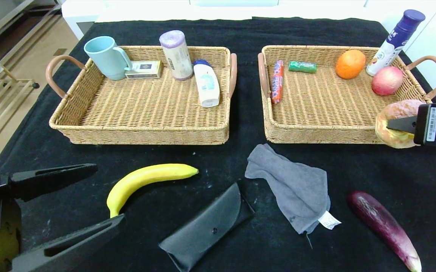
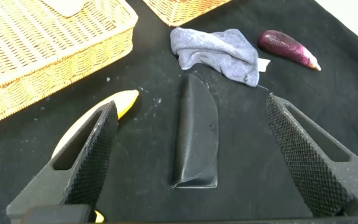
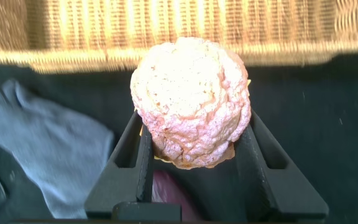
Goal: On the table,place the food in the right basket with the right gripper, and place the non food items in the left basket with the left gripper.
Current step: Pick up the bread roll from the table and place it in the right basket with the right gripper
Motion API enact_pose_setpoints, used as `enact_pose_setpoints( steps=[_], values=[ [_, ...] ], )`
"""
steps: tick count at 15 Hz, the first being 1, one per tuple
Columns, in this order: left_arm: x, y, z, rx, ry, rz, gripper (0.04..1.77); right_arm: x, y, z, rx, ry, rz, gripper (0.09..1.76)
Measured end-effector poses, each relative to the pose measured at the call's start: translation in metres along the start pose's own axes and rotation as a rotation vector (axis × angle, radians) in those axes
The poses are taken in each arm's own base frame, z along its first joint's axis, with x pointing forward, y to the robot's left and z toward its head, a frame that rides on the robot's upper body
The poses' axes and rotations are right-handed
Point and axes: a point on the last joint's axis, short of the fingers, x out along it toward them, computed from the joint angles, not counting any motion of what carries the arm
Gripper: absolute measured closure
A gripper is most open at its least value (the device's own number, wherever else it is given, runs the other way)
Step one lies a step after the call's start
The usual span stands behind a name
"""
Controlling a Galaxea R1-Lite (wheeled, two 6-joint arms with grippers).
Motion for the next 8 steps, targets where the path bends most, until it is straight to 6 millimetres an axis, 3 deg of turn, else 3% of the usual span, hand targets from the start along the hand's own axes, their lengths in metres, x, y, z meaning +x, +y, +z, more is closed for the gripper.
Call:
enact_pose_setpoints(
  steps=[5, 8],
  values=[
    [0.0, 0.0, 0.0, 0.001, -0.002, 0.0, 0.09, 0.029, 0.021, 0.038, 0.022, -0.06, 0.015, 1.02],
    [0.0, 0.0, -0.001, 0.0, 0.002, 0.0, 0.09, 0.056, 0.035, 0.05, 0.017, -0.064, 0.016, 1.02]
  ],
)
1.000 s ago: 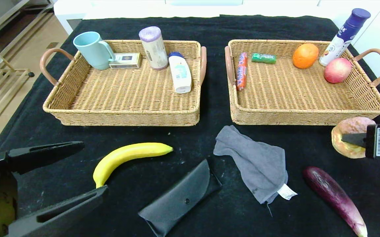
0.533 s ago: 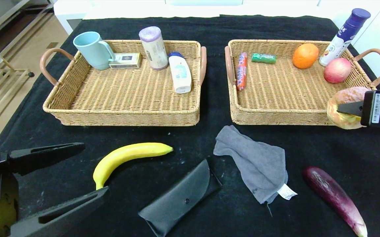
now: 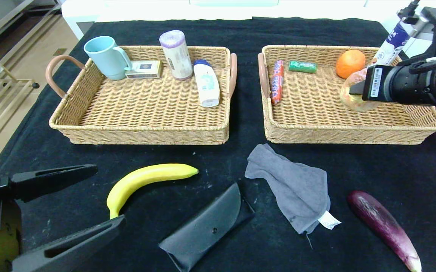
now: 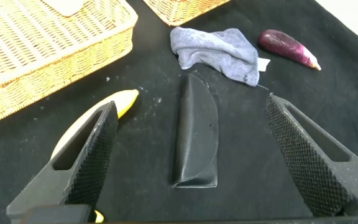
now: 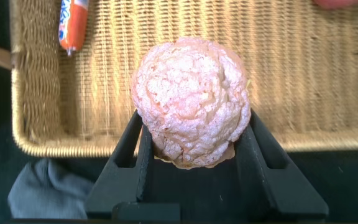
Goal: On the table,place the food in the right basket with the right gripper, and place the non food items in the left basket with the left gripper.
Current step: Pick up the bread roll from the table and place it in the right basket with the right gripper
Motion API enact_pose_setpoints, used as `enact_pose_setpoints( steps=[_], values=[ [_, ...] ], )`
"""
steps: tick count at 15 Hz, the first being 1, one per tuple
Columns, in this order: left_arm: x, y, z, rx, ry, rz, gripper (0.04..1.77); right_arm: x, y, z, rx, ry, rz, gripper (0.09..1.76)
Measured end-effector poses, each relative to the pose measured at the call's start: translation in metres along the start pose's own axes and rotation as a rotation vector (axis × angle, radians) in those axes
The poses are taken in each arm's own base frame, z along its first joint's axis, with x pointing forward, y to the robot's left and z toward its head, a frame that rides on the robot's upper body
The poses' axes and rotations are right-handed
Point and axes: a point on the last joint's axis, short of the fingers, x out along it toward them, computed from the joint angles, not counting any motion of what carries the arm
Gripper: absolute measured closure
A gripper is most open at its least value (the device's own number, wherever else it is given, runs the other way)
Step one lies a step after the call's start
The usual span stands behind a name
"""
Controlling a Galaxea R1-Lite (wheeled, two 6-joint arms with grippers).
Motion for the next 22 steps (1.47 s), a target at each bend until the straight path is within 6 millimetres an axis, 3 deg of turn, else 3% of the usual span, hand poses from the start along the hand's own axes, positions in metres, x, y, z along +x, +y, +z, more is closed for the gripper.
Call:
enact_pose_setpoints(
  steps=[7, 12, 17, 22],
  values=[
    [0.0, 0.0, 0.0, 0.001, 0.001, 0.0, 0.09, 0.054, 0.02, 0.004, -0.006, 0.005, -0.007, 1.02],
    [0.0, 0.0, -0.001, 0.014, 0.003, 0.0, 0.09, 0.073, 0.026, 0.001, -0.014, 0.01, -0.012, 1.02],
    [0.0, 0.0, -0.001, 0.014, 0.006, 0.0, 0.09, 0.076, 0.026, -0.001, -0.017, 0.018, -0.021, 0.6],
    [0.0, 0.0, -0.001, 0.013, 0.006, -0.001, 0.09, 0.075, 0.025, 0.0, -0.02, 0.018, -0.022, 0.39]
  ],
)
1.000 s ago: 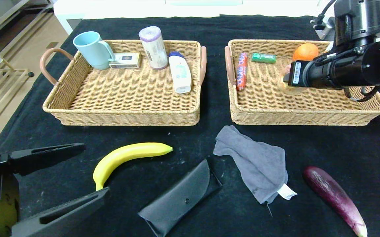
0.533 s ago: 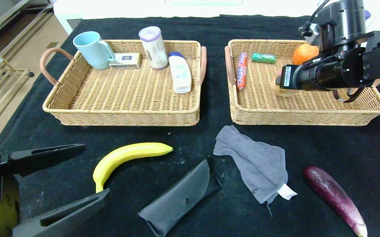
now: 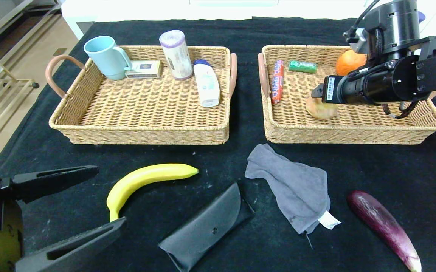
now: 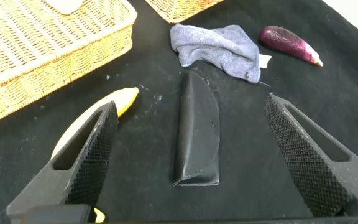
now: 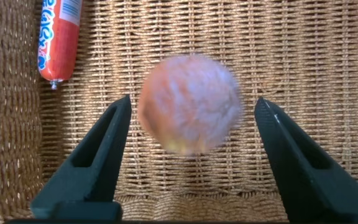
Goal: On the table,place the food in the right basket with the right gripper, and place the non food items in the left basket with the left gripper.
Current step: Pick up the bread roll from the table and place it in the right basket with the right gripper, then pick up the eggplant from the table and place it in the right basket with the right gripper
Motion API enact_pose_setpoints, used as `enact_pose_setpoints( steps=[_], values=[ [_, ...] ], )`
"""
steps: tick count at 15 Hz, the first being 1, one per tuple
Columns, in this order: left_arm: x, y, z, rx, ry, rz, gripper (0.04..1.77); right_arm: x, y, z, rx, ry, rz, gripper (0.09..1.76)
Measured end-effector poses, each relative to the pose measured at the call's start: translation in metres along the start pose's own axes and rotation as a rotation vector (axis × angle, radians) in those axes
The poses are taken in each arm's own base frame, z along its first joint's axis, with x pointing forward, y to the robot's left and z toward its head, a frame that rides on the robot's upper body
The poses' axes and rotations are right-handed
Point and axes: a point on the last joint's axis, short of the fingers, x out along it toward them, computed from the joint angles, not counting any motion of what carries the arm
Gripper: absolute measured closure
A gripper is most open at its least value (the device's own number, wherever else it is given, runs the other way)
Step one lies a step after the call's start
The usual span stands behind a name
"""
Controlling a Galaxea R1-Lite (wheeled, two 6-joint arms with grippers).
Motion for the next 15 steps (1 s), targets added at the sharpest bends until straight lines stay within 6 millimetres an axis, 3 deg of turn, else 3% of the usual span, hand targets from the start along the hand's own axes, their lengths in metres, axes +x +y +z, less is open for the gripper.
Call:
enact_pose_setpoints(
  steps=[9, 12, 15],
  values=[
    [0.0, 0.0, 0.0, 0.006, 0.001, 0.001, 0.09, -0.014, 0.0, -0.004, -0.021, 0.019, 0.014, 0.22],
    [0.0, 0.0, -0.001, 0.006, 0.003, 0.0, 0.09, -0.047, -0.003, -0.01, -0.052, 0.053, 0.037, 0.19],
    [0.0, 0.0, -0.001, 0.006, 0.004, 0.0, 0.09, -0.093, -0.008, -0.025, -0.135, 0.151, 0.072, 0.18]
  ],
)
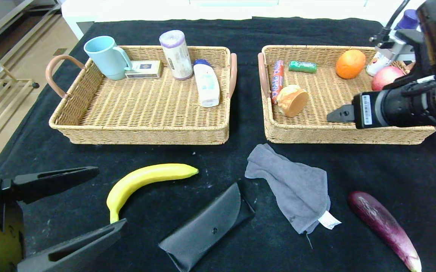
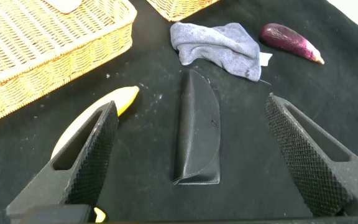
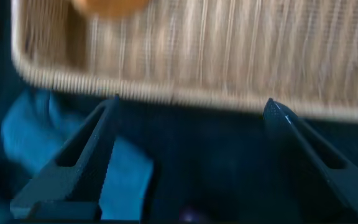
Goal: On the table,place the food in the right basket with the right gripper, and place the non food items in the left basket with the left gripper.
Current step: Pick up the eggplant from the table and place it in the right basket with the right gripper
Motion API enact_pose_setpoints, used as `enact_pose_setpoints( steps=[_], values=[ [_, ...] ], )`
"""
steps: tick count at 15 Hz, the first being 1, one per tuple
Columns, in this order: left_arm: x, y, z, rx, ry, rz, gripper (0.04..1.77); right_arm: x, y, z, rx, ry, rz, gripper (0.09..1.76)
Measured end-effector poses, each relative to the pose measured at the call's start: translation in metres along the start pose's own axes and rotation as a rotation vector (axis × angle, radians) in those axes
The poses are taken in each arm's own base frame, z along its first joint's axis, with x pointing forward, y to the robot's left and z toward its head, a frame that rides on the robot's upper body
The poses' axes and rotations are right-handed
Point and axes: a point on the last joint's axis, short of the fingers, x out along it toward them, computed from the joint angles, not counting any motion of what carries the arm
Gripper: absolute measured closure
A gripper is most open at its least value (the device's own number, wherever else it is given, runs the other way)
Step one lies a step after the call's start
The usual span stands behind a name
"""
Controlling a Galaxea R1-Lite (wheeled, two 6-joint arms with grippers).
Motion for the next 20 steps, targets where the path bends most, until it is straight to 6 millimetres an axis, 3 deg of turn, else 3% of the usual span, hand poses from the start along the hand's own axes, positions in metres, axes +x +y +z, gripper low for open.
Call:
enact_pose_setpoints(
  steps=[3, 8, 13, 20],
  values=[
    [0.0, 0.0, 0.0, 0.0, 0.0, 0.0, 0.09, -0.035, -0.007, -0.028, -0.063, 0.069, 0.028, 0.17],
    [0.0, 0.0, -0.001, 0.004, 0.003, 0.0, 0.09, -0.055, -0.021, -0.074, -0.118, 0.155, 0.034, 0.15],
    [0.001, 0.0, -0.003, 0.003, 0.01, -0.001, 0.09, -0.054, -0.024, -0.113, -0.162, 0.234, 0.049, 0.15],
    [0.001, 0.0, -0.003, 0.013, 0.013, -0.002, 0.09, -0.028, -0.019, -0.134, -0.167, 0.266, 0.039, 0.15]
  ],
)
